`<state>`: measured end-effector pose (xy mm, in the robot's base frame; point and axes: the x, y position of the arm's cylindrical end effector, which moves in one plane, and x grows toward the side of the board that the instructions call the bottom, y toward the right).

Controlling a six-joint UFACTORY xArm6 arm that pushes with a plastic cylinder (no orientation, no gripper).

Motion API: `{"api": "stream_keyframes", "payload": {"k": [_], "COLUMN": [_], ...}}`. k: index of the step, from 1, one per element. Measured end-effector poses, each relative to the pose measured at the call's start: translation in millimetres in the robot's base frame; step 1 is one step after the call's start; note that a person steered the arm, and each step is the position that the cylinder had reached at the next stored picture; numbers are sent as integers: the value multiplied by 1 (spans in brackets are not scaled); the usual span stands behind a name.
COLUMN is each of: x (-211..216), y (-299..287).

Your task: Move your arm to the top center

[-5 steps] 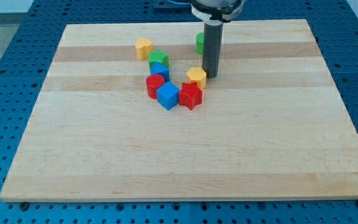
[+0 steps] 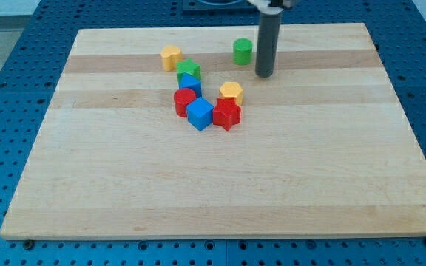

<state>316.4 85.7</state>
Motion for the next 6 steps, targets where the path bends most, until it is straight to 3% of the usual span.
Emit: {"api": "stream_keyframes", "payload": {"k": [3, 6], "x": [-82, -90], "y": [-9, -86]}}
